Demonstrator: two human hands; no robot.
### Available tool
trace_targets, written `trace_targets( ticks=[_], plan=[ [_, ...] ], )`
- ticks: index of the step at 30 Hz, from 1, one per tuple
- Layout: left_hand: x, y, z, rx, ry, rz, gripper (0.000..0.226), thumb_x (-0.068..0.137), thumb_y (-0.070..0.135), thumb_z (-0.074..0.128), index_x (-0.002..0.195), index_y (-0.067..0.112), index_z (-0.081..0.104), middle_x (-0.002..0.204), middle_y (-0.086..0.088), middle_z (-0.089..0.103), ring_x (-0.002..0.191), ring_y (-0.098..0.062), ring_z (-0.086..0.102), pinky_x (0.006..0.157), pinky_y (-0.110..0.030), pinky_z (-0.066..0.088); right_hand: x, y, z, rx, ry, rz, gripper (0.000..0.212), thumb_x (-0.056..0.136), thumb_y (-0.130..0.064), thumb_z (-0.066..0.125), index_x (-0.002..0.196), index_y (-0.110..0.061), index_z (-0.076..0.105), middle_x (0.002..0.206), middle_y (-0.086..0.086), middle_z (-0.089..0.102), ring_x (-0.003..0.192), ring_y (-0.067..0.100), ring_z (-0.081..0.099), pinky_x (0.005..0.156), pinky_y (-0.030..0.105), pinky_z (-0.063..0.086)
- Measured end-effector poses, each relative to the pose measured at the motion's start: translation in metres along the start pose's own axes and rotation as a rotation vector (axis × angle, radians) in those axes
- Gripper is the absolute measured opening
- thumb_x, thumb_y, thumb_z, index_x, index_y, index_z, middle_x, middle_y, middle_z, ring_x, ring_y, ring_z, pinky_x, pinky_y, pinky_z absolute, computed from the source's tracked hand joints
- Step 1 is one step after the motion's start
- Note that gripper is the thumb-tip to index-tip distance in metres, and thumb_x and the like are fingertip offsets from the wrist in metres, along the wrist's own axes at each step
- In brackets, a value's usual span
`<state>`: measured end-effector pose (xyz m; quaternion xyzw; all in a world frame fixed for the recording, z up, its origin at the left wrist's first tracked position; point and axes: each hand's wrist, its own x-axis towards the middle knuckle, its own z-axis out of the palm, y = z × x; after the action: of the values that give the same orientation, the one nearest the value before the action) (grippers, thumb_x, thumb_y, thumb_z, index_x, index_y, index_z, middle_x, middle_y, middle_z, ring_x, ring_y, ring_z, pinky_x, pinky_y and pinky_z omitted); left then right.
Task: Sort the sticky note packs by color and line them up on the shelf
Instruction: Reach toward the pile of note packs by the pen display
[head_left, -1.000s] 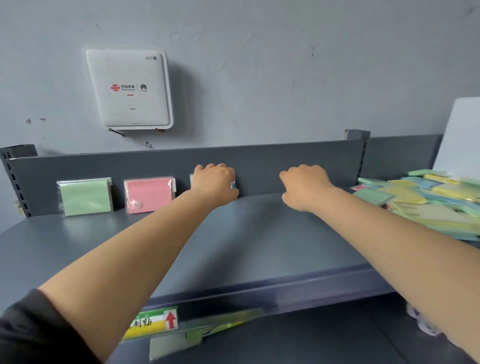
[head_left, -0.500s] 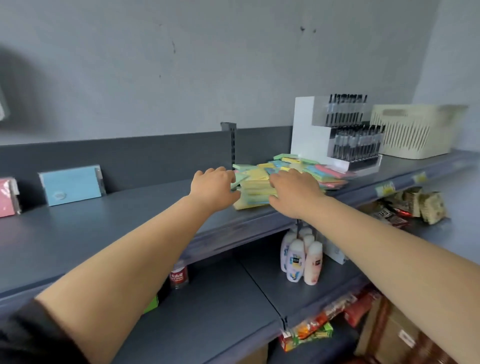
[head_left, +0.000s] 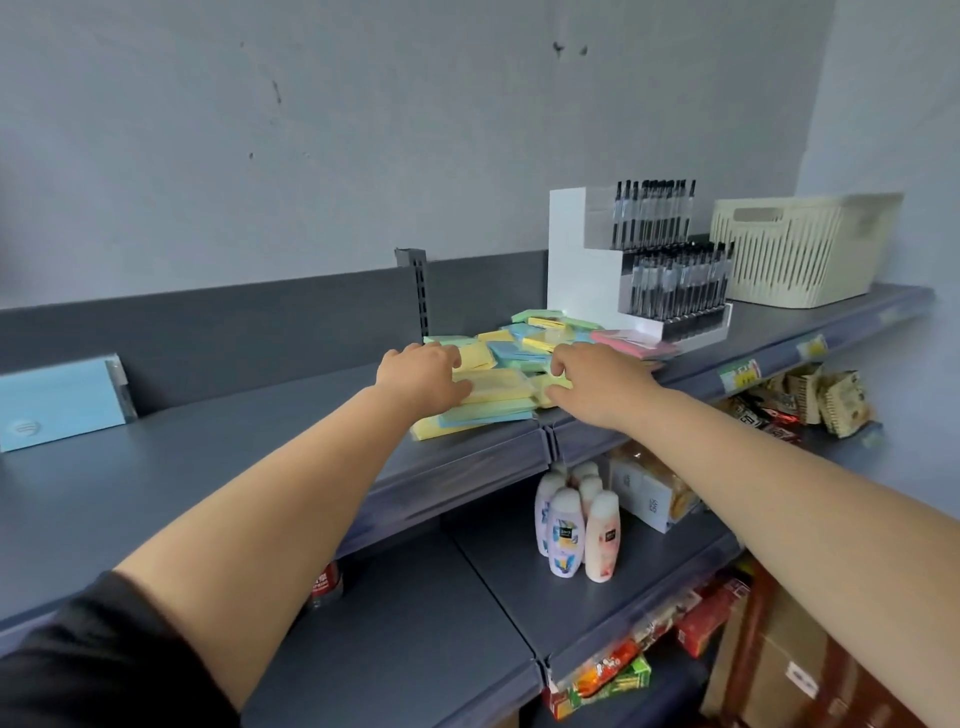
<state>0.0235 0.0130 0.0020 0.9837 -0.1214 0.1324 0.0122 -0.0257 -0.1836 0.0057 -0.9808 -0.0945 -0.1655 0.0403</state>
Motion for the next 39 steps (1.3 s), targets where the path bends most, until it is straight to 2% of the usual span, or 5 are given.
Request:
trace_targets(
  ticks=[12,17,22,30,39],
  plan=[
    [0.035,-0.011,0.013,-0.148,-0.137,-0.047,0.065,0.081,0.065,0.052,0.129,0.022,0.048,0.13,0.001,0.052,0.124,-0.021,0.046,0.104,-0.038,0.028,0.05,0.006,0.024,0.161,-0.005,-0.054,0.024,0.093,-0.032,0.048,0.11,-0.016,0.052,0.118,0.0,0.055,0.102,0.02,0.051,0.08,0.033,0.043],
    [0.031,-0.029,0.001,-0.589,-0.033,-0.123,0.055,0.075,0.034,0.076,0.122,0.018,0.053,0.124,0.0,0.049,0.109,-0.021,0.055,0.088,-0.027,0.044,0.06,0.001,0.028,0.275,-0.014,-0.079,0.023,0.091,-0.026,0.054,0.111,-0.014,0.054,0.116,-0.001,0.055,0.1,0.016,0.05,0.088,0.033,0.044],
    [0.022,-0.052,-0.007,-0.809,0.053,-0.152,0.03,0.078,0.004,0.069,0.101,0.017,0.055,0.102,-0.003,0.054,0.08,-0.016,0.053,0.066,-0.023,0.046,0.069,-0.012,0.035,0.228,-0.192,-0.142,0.048,0.086,-0.037,0.06,0.127,-0.015,0.049,0.131,0.0,0.052,0.117,0.02,0.051,0.098,0.035,0.042],
    [0.002,-0.083,-0.013,-0.914,0.116,-0.2,0.022,0.082,0.0,0.061,0.085,0.021,0.056,0.082,0.003,0.051,0.074,-0.014,0.05,0.059,-0.022,0.041,0.075,-0.02,0.04,0.261,-0.403,-0.085,0.084,0.077,-0.065,0.056,0.143,-0.018,0.034,0.151,0.004,0.029,0.136,0.023,0.034,0.111,0.037,0.031],
    [-0.052,-0.11,-0.033,-0.927,0.199,-0.283,0.019,0.083,0.001,0.059,0.087,0.019,0.058,0.083,0.001,0.051,0.076,-0.015,0.05,0.063,-0.024,0.041,0.056,-0.043,0.031,0.382,-0.065,-0.037,0.066,0.072,-0.044,0.075,0.121,-0.013,0.043,0.13,0.004,0.047,0.111,0.02,0.045,0.085,0.032,0.04]
  ],
)
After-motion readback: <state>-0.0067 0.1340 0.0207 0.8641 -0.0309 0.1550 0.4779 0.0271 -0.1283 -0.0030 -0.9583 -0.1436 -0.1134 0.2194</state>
